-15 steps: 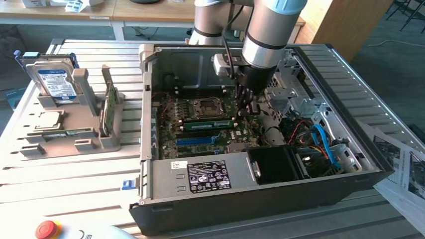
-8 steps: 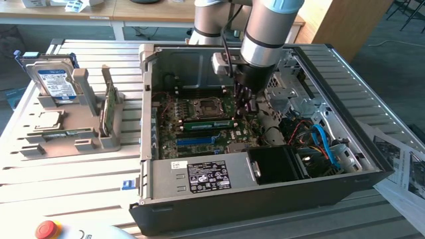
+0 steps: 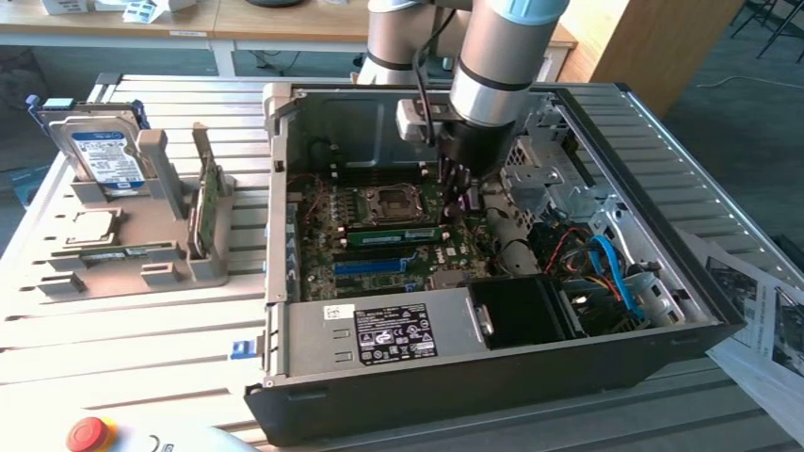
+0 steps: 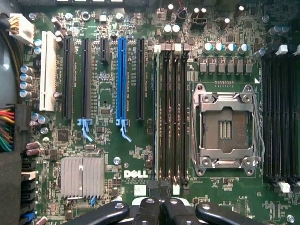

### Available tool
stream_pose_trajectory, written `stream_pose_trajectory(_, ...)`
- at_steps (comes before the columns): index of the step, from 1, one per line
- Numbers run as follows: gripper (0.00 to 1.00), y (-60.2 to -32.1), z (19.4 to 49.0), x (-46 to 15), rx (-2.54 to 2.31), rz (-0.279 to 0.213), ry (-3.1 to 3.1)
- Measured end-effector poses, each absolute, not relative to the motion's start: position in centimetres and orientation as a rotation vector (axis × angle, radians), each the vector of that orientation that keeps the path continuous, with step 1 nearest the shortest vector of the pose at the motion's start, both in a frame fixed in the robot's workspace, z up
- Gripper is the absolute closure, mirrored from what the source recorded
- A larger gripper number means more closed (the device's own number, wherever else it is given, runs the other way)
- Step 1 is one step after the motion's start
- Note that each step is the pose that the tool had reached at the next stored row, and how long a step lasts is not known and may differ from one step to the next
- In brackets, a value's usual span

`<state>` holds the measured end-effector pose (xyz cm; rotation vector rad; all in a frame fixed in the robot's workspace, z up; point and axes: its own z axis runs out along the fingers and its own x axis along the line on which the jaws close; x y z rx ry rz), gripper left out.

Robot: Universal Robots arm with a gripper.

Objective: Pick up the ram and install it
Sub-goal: 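Press down the ram until it locks into place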

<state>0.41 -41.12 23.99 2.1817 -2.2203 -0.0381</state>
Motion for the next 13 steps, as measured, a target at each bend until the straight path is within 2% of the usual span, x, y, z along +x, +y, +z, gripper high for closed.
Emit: stream_pose_trajectory(13, 0.90, -41.08, 23.22, 0.26, 2.182, -0.038, -2.220)
